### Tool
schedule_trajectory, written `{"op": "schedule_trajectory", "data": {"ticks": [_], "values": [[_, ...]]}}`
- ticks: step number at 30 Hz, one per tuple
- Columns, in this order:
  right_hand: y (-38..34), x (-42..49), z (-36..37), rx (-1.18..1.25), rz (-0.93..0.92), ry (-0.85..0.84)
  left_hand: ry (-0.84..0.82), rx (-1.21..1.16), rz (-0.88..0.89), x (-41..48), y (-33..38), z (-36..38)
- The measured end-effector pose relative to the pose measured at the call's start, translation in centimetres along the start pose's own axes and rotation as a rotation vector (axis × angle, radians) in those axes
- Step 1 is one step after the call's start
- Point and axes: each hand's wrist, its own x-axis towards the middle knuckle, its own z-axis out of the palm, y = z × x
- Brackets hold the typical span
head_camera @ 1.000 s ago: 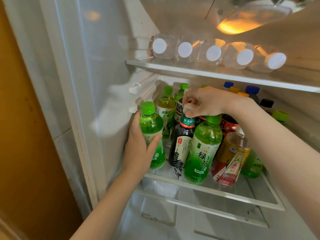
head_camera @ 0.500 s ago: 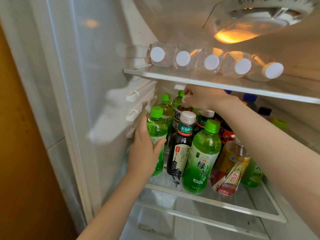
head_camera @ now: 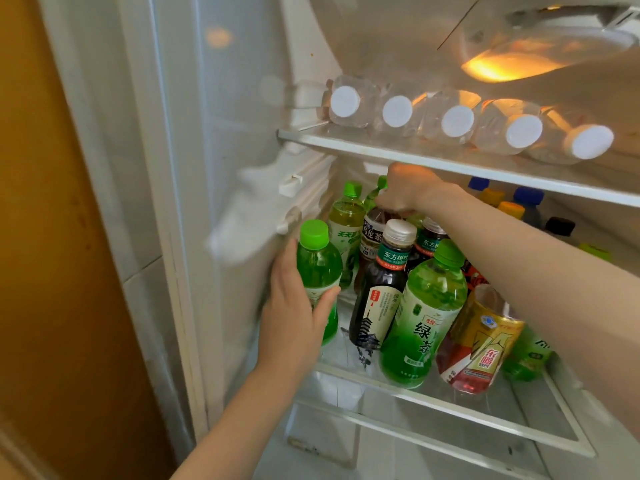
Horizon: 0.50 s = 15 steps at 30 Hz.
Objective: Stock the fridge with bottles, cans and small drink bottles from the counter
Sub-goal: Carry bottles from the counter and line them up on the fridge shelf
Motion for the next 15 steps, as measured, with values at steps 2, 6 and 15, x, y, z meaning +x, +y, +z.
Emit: {"op": "schedule_trajectory", "data": {"ticks": [2,6,15], "values": [[-0.2,-0.1,0.0,0.012,0.004,-0.001,0.006,-0.028,-0.017,0.0,-0.1,-0.3],[-0.5,-0.8,-0.7,-0.005,-0.052,-0.125,0.003,-0.047,0.002,-0.3,0.0,-0.5],[-1.6,-3.9,-0.1,-0.184,-0.350,0.070,-0.014,-0.106,-0.030,-0.6,-0.3,-0.9]]}}
